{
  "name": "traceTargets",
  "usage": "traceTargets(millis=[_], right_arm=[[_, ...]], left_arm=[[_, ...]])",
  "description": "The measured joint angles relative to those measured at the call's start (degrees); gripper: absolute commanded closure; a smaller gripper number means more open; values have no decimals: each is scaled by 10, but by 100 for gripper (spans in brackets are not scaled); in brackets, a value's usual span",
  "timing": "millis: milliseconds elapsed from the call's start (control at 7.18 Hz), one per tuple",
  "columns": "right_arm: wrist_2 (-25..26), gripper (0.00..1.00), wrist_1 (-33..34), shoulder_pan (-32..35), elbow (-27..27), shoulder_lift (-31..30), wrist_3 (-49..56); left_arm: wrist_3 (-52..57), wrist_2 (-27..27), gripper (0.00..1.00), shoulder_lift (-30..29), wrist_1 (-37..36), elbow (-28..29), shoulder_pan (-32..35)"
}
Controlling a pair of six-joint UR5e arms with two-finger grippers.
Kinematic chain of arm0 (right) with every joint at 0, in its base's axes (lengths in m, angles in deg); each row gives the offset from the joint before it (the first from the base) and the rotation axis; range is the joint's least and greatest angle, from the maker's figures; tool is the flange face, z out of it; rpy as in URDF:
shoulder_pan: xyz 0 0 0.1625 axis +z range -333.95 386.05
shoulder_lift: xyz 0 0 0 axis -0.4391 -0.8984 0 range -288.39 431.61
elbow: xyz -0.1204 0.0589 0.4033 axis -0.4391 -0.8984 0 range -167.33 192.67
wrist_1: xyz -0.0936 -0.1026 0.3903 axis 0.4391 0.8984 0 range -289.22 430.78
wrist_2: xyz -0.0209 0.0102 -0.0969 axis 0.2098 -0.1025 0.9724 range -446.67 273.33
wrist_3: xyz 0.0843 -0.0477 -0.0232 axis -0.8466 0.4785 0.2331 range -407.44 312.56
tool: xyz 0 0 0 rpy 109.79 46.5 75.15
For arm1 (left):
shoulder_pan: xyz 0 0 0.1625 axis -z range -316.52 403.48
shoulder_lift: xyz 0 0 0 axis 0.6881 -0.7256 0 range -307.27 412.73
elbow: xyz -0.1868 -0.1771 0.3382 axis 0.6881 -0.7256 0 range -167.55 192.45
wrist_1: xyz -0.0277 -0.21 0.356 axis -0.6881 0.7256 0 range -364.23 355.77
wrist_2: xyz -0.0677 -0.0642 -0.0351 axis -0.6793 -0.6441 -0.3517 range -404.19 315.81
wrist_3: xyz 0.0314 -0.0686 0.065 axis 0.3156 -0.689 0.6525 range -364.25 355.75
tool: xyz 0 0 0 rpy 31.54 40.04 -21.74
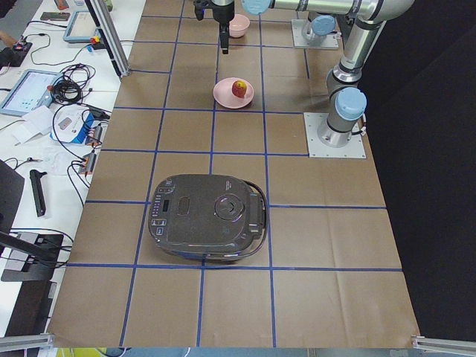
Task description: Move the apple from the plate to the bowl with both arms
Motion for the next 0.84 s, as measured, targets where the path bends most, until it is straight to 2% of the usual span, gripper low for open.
traceTargets(millis=[278,696,835], right_arm=[[1,0,47,-47,64,15,31],[-1,1,141,-85,125,58,61],[-1,36,169,-89,144,66,65]], left_arm=[[0,0,0,-1,0,0,0],[0,0,0,-1,0,-1,1],[0,0,0,-1,0,-1,2]])
